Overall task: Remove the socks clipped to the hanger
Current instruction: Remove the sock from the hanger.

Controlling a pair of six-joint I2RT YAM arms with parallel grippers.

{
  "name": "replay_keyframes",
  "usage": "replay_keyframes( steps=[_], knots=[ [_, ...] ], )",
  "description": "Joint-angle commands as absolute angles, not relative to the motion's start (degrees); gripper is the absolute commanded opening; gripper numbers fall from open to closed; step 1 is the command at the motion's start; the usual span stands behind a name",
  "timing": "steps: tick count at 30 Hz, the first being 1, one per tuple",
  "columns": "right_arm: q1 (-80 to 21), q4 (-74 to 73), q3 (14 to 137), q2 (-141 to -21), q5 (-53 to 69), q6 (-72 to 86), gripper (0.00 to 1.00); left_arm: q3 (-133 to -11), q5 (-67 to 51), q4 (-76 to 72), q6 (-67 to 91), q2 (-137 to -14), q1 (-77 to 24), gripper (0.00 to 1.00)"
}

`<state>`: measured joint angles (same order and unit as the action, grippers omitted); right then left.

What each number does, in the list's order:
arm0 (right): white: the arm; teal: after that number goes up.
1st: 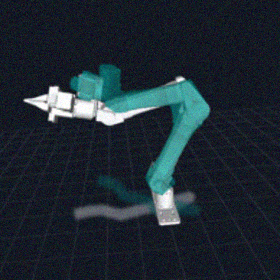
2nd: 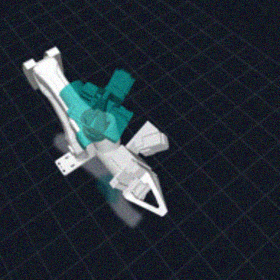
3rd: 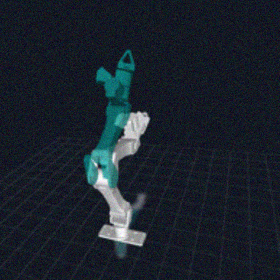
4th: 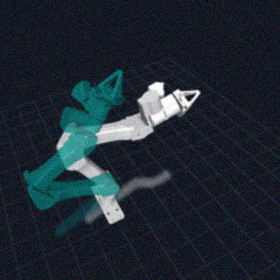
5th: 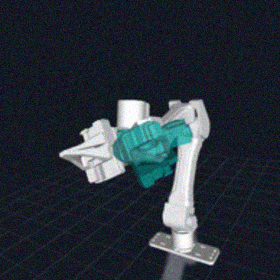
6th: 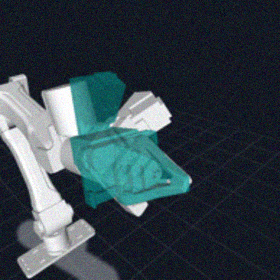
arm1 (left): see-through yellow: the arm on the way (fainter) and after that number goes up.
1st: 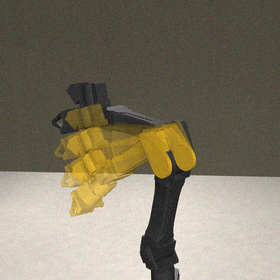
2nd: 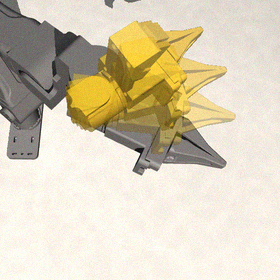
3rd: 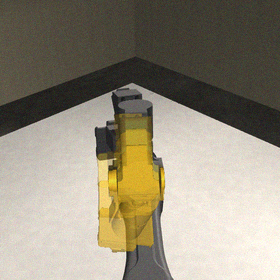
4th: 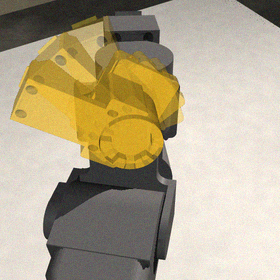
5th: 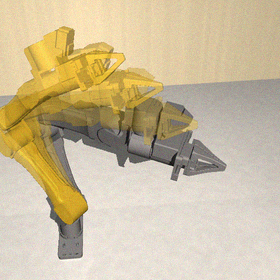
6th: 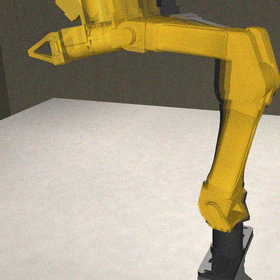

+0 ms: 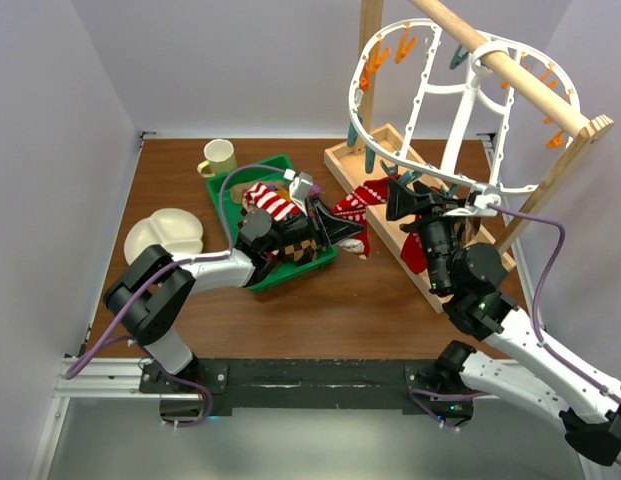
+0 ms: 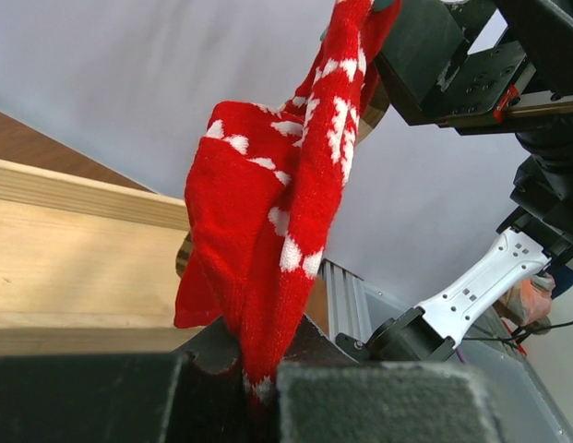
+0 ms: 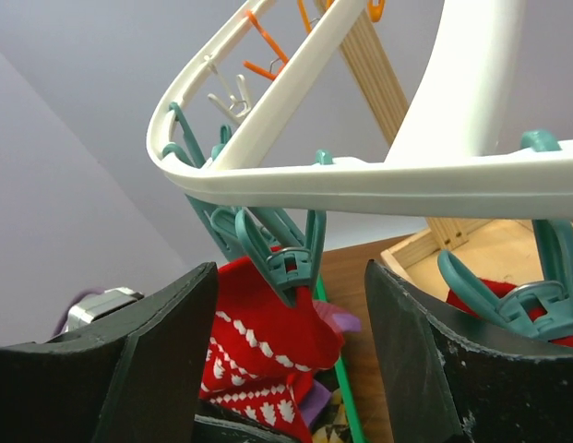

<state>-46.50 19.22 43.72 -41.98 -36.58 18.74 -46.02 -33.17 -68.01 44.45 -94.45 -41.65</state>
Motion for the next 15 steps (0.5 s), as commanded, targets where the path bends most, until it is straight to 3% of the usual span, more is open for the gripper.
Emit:
replay_keyframes(
  steps=[1, 11, 15],
  knots=[
    [-46.49, 24.08, 45.79, -42.01, -38.67, 18.02, 0.68, -45.62, -34.10, -70.14, 45.00, -91.85, -41.57, 0.00],
    [-46.49, 25.75, 46.58, -43.07, -39.11, 17.75, 0.65, -45.70, -34.19, -69.61, 44.83, -91.93, -41.57, 0.00],
    [-46.50, 25.75, 46.67, -43.07, -39.11, 17.58, 0.53, -45.79, -34.28, -68.91, 44.56, -91.67, -41.57, 0.00]
  ],
)
